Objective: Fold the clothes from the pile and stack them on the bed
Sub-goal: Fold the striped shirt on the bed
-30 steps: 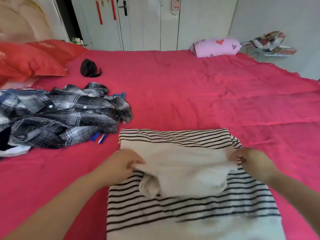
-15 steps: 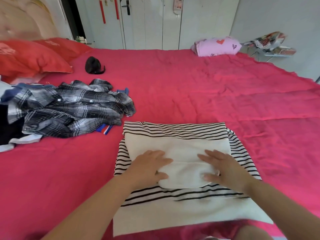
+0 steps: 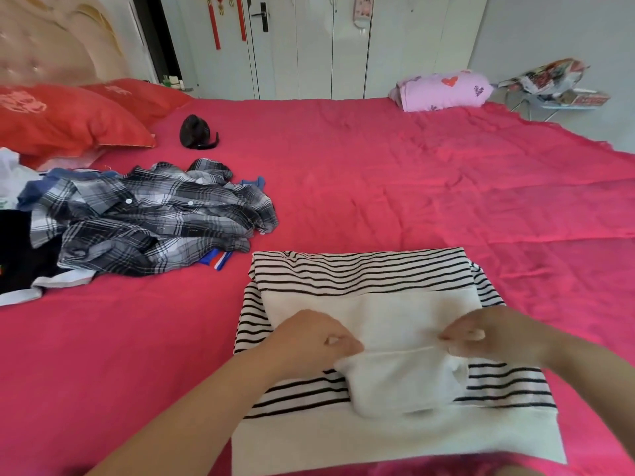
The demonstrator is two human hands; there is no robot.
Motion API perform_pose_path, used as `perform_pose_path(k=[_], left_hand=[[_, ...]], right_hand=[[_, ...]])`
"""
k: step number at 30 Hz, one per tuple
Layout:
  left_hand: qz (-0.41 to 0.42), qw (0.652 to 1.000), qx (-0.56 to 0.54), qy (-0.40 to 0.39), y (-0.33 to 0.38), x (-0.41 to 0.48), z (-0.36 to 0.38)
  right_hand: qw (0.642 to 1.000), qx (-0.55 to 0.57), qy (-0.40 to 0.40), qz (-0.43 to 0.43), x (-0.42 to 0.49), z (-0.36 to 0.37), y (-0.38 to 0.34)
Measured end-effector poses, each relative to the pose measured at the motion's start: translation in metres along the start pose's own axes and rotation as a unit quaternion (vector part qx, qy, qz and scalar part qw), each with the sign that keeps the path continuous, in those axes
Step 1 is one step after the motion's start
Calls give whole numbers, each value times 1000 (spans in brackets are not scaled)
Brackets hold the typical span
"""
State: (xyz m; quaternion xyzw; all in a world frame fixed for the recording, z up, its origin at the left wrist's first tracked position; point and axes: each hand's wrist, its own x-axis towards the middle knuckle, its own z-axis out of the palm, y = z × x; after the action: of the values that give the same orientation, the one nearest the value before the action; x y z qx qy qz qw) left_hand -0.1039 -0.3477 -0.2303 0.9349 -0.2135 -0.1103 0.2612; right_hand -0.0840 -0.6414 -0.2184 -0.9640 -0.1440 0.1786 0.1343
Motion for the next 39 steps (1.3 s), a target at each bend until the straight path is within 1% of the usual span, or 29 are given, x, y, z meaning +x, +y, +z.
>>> perform_pose_path(k=[1,2,4,5,7,10,12,15,18,20,21,23,25,26,27,28,30,32,33,35,36,37,39], left_hand=[[-18,999,-16,29,-1,2,-3],[-27,996,-26,75,-4,5,-7],[-23,985,-5,169,-13,18,-16],[-17,981,14,194,-18,25,-22],[-39,973,65,218,-33,42,-30],[-141,951,119,249,-63,64,-42],[-179,940,160,243,-80,77,-51],[-215,939,206,173,-96,96,-58],[-241,941,213,99,-106,106,-56],[-233,936,250,80,-115,106,-52],[-225,932,271,87,-120,105,-52],[-211,922,294,139,-128,105,-57],[-199,912,290,210,-133,109,-66],[-196,908,289,231,-134,112,-68],[-205,907,291,225,-134,115,-68],[-225,909,287,203,-133,118,-64],[-273,906,282,160,-135,119,-53],[-291,906,255,169,-135,117,-46],[-270,909,249,197,-133,115,-45],[-193,915,244,256,-124,110,-43],[-159,925,228,260,-118,106,-39],[-135,938,209,240,-112,99,-33],[-131,959,210,142,-110,85,-15]], right_hand=[[1000,-5,2,8,2,-3,-1],[999,-9,34,3,6,-6,-2],[991,-6,134,2,21,-8,-6],[984,-6,177,13,31,-9,-9],[974,-6,221,42,52,-6,-12],[966,-2,241,93,83,-6,-1],[963,-6,248,109,101,-8,13],[965,-25,234,117,122,-15,25],[971,-74,183,134,140,-16,32],[969,-136,142,150,147,-14,34],[963,-174,138,155,149,-15,37],[942,-237,168,165,150,-24,43],[924,-264,211,180,154,-36,48],[919,-263,226,187,158,-40,50],[918,-257,231,196,163,-42,51],[920,-246,226,206,167,-41,50],[933,-204,205,215,173,-33,46],[947,-143,215,191,174,-24,41],[951,-116,237,159,173,-21,36],[954,-69,283,67,166,-12,23],[957,-52,285,26,159,-5,15],[963,-45,266,3,151,3,8],[980,-77,182,3,133,23,2]])
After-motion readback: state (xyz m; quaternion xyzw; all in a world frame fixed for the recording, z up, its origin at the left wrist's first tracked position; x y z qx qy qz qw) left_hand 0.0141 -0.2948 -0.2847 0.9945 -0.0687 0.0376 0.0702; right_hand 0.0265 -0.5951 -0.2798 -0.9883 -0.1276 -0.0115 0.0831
